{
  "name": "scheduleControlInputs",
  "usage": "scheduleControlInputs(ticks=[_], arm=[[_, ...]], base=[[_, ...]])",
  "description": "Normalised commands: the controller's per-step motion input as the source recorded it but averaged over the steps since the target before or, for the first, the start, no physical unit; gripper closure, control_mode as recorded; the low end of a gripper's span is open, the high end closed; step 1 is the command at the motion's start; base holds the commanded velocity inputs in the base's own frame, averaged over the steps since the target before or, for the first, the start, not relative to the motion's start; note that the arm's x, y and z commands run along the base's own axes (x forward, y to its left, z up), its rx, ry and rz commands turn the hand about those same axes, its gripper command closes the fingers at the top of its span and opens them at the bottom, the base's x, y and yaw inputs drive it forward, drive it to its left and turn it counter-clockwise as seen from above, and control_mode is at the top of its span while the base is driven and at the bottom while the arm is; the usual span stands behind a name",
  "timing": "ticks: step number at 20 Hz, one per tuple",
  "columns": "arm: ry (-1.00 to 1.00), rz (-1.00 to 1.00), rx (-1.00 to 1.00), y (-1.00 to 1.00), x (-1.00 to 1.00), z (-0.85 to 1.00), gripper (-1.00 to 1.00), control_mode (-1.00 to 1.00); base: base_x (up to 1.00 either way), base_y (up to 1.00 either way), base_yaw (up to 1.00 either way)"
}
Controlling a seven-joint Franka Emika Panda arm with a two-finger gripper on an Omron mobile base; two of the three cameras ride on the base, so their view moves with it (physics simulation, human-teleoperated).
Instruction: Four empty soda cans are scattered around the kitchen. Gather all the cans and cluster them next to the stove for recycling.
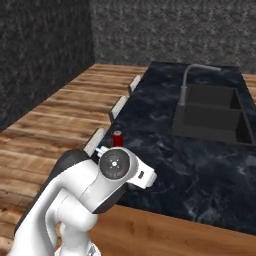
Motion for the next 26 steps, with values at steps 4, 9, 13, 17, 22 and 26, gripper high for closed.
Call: scheduleControlInputs(ticks=[4, 9, 13, 17, 22, 26], arm=[[0.0, 0.0, 0.0, 0.0, 0.0, 0.0, -1.0, 1.0], [0.0, 0.0, 0.0, 0.0, 0.0, 0.0, -1.0, 1.0], [0.0, 0.0, 0.0, 0.0, 0.0, 0.0, -1.0, 1.0], [0.0, 0.0, 0.0, 0.0, 0.0, 0.0, -1.0, 1.0], [0.0, 0.0, 0.0, 0.0, 0.0, 0.0, -1.0, 1.0], [0.0, 0.0, 0.0, 0.0, 0.0, 0.0, -1.0, 1.0]], base=[[0.06, 1.0, 0.0], [0.11, 0.94, -0.06], [0.29, 0.57, -0.29], [0.21, 0.13, -0.47], [0.02, 0.0, -0.5], [0.0, 0.0, -0.5]])
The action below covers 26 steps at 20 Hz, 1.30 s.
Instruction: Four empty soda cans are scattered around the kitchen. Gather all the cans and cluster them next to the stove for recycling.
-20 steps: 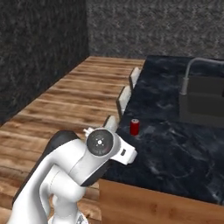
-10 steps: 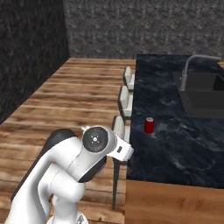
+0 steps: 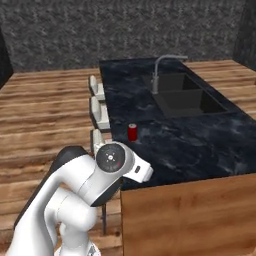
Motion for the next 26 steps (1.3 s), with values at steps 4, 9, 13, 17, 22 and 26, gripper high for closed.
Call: scheduleControlInputs(ticks=[4, 9, 13, 17, 22, 26], arm=[[0.0, 0.0, 0.0, 0.0, 0.0, 0.0, -1.0, 1.0], [0.0, 0.0, 0.0, 0.0, 0.0, 0.0, -1.0, 1.0], [0.0, 0.0, 0.0, 0.0, 0.0, 0.0, -1.0, 1.0], [0.0, 0.0, 0.0, 0.0, 0.0, 0.0, -1.0, 1.0], [0.0, 0.0, 0.0, 0.0, 0.0, 0.0, -1.0, 1.0], [0.0, 0.0, 0.0, 0.0, 0.0, 0.0, -1.0, 1.0]], base=[[0.0, 0.0, -0.5], [0.0, 0.0, -0.5], [0.0, 0.0, -0.5], [0.0, 0.01, -0.5], [0.0, 0.14, -0.49], [0.0, 0.26, -0.46]])
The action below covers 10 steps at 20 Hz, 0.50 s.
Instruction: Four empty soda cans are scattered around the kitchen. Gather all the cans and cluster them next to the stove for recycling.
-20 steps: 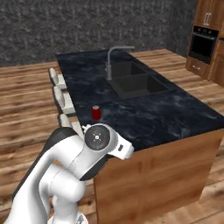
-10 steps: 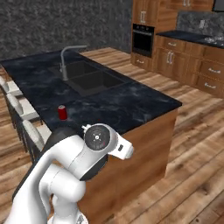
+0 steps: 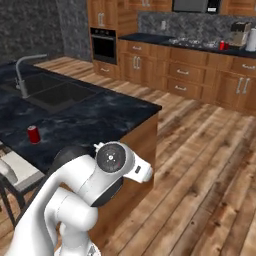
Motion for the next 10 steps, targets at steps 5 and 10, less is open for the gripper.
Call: scheduleControlInputs(ticks=[5, 10], arm=[[0.0, 0.0, 0.0, 0.0, 0.0, 0.0, -1.0, 1.0], [0.0, 0.0, 0.0, 0.0, 0.0, 0.0, -1.0, 1.0]], base=[[-0.48, 0.46, -0.3], [-0.71, 0.44, -0.21]])
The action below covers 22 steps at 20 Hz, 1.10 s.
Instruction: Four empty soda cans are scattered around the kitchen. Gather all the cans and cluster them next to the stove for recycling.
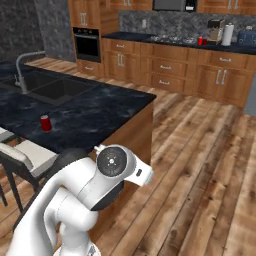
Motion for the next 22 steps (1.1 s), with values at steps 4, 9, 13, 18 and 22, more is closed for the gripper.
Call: scheduleControlInputs(ticks=[4, 9, 13, 18, 22], arm=[[0.0, 0.0, 0.0, 0.0, 0.0, 0.0, -1.0, 1.0], [0.0, 0.0, 0.0, 0.0, 0.0, 0.0, -1.0, 1.0], [0.0, 0.0, 0.0, 0.0, 0.0, 0.0, -1.0, 1.0], [0.0, 0.0, 0.0, 0.0, 0.0, 0.0, -1.0, 1.0], [0.0, 0.0, 0.0, 0.0, 0.0, 0.0, -1.0, 1.0]], base=[[-0.1, 0.78, -0.2], [-0.05, 0.83, -0.19], [-0.06, 0.84, -0.19], [-0.09, 0.83, -0.18], [-0.06, 0.78, -0.2]])
